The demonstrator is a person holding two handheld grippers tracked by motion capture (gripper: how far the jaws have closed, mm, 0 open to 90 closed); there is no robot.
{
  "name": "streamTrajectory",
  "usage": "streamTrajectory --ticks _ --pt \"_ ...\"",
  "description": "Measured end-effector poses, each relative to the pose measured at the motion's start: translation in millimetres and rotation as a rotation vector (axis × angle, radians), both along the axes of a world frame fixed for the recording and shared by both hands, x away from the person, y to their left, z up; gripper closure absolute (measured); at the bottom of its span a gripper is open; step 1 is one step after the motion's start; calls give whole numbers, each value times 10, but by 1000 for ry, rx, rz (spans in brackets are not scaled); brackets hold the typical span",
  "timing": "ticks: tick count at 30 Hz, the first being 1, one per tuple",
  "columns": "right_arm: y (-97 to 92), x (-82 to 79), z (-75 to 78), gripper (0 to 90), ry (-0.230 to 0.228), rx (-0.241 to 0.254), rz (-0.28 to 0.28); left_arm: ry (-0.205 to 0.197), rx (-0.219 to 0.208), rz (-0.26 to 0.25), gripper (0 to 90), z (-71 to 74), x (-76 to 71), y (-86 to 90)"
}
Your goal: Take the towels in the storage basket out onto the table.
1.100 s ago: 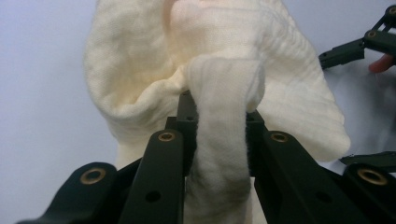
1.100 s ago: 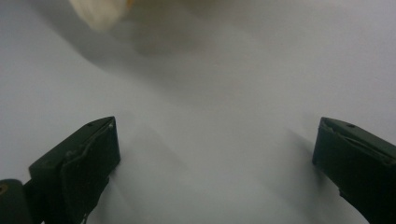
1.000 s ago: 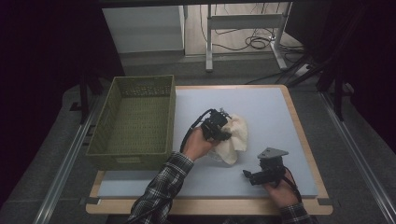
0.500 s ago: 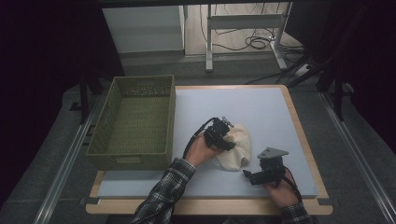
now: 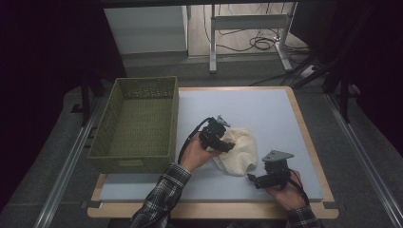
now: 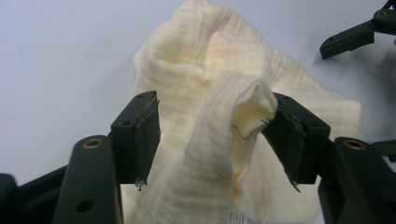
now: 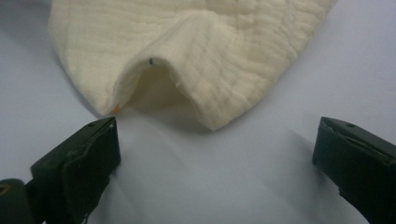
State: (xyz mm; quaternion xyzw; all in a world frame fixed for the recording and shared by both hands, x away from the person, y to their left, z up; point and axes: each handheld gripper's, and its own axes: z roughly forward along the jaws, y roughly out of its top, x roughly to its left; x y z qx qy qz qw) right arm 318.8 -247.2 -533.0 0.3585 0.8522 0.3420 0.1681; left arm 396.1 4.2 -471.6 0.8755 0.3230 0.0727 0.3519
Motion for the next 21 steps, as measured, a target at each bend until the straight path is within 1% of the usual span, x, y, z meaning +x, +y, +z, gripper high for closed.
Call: streamTrajectory --ticks 1,2,3,4,7,8,10,11,12,13,14,16,19,21 --pt "-4 -2 3 28 -1 2 0 -1 -8 12 382 -10 -17 42" --pt "-4 -2 3 28 -1 2 0 -1 -8 12 394 -10 -17 42" --pt "-20 -10 11 51 4 14 2 -1 -10 14 394 -12 -21 52" --pt "-25 -12 12 62 4 15 4 -1 -19 22 397 -22 -33 75" --pt "-73 -44 26 138 -5 13 12 2 -35 40 401 -39 -62 144" --pt "-108 -53 44 174 3 17 14 2 -38 44 406 -42 -68 161" --pt "-147 -57 67 237 23 41 22 3 -49 53 411 -47 -83 199" --pt "-172 -62 85 286 35 59 31 3 -58 59 414 -55 -93 228" --pt "-201 -81 112 336 42 77 54 3 -61 65 420 -58 -102 247" --pt "-211 -99 133 357 42 80 61 2 -65 73 426 -62 -113 264" --pt "-217 -115 155 404 42 84 72 1 -65 78 432 -67 -123 279" --pt "-213 -156 204 461 48 102 104 -6 -59 83 439 -78 -145 309" --pt "-155 -216 271 512 45 106 155 -14 -63 95 460 -94 -183 347" --pt "-91 -245 310 523 46 117 189 -14 -60 98 461 -110 -207 359"
